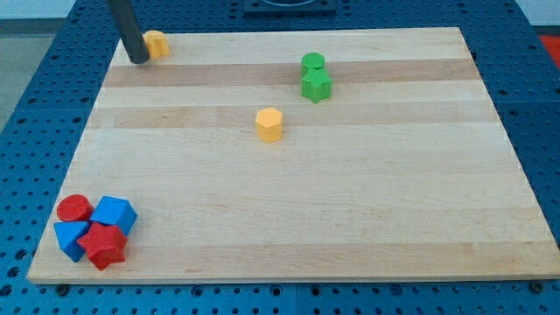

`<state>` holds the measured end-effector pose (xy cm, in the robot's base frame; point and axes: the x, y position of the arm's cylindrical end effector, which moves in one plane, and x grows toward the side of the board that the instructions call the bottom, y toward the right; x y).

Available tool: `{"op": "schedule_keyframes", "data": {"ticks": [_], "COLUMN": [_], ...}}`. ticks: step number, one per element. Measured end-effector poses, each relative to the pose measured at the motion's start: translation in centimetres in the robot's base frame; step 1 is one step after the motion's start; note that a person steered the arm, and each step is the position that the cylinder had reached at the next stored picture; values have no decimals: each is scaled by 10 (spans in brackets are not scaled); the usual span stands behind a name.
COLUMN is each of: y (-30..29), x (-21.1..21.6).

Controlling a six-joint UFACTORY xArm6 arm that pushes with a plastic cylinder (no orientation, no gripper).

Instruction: Slide the hexagon to the top center

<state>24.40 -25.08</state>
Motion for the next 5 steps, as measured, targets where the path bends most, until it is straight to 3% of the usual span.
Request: {"op": "schedule_keyframes", "data": {"ticks": [1, 2, 5], "y": [0, 1, 1], "x": [1, 42, 47]}}
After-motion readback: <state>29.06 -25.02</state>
